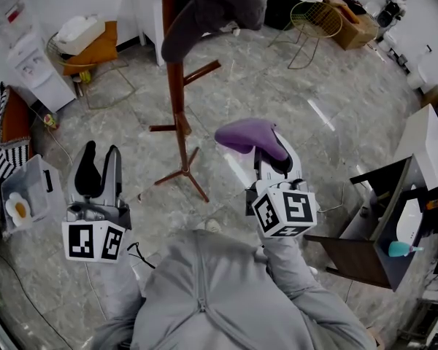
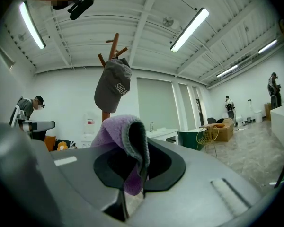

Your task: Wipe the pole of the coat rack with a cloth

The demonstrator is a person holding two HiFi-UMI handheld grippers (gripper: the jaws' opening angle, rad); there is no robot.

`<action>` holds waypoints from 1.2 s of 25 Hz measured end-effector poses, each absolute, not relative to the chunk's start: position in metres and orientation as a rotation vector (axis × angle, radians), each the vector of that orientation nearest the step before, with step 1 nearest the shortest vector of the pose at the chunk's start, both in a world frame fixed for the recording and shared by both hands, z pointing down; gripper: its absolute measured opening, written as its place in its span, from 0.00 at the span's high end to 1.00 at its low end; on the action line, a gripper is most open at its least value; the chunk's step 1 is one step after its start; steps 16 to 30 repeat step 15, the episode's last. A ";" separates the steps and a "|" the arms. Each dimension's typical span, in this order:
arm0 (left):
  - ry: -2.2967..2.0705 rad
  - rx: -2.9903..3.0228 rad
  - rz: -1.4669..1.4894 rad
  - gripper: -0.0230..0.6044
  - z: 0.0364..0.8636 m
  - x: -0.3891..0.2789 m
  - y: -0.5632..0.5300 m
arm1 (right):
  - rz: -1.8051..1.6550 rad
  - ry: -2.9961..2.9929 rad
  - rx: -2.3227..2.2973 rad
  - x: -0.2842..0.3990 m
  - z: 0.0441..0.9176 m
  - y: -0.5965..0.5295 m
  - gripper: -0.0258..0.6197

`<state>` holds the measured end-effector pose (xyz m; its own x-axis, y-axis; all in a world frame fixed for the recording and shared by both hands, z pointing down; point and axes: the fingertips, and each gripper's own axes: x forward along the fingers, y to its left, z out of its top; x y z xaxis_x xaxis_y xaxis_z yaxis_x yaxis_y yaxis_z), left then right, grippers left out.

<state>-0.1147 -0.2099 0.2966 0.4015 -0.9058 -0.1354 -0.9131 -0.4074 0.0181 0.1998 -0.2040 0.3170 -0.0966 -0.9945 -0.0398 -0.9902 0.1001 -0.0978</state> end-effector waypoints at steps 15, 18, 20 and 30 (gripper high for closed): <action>1.695 -2.571 0.190 0.64 0.296 -0.116 -0.207 | -0.067 2.282 -2.032 0.196 0.317 -0.206 0.91; 1.695 -2.571 0.190 0.64 0.296 -0.116 -0.207 | -0.067 2.282 -2.032 0.196 0.317 -0.206 0.91; 1.695 -2.571 0.190 0.64 0.296 -0.116 -0.207 | -0.067 2.282 -2.032 0.196 0.317 -0.206 0.91; 1.695 -2.571 0.190 0.64 0.296 -0.116 -0.207 | -0.067 2.282 -2.032 0.196 0.317 -0.206 0.91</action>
